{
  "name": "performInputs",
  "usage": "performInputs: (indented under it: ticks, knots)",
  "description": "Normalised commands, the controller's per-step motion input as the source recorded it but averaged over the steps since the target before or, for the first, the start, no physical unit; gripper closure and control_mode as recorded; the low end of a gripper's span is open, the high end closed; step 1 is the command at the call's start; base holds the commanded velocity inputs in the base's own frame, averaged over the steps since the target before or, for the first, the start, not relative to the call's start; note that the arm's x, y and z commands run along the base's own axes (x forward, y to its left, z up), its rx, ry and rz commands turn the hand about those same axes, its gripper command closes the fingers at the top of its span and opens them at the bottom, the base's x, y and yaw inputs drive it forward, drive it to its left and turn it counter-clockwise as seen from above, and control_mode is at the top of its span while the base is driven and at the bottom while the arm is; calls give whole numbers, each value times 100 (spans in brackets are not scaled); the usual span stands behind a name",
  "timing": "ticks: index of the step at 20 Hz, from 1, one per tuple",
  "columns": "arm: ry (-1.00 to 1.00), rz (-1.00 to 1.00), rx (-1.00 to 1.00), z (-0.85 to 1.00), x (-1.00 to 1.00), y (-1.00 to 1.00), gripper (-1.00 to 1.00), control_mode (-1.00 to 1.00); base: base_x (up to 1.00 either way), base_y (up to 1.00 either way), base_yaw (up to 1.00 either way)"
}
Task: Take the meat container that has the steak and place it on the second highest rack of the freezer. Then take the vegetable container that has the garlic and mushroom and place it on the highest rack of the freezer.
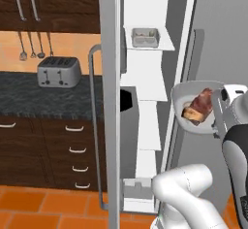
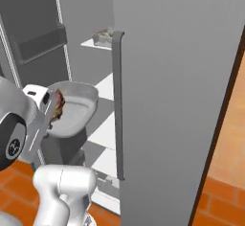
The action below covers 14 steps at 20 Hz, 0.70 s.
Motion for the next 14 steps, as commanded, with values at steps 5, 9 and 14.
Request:
performInputs:
  ticks: [5, 9, 14]
  knots:
    - [0, 0, 0, 0, 0, 0, 100, 100, 29, 15, 30]
    - [-5, 11, 0, 0, 0, -2, 100, -100, 15, 0, 26]
    - [-10, 38, 2, 4, 54, 0, 100, -100, 0, 0, 0]
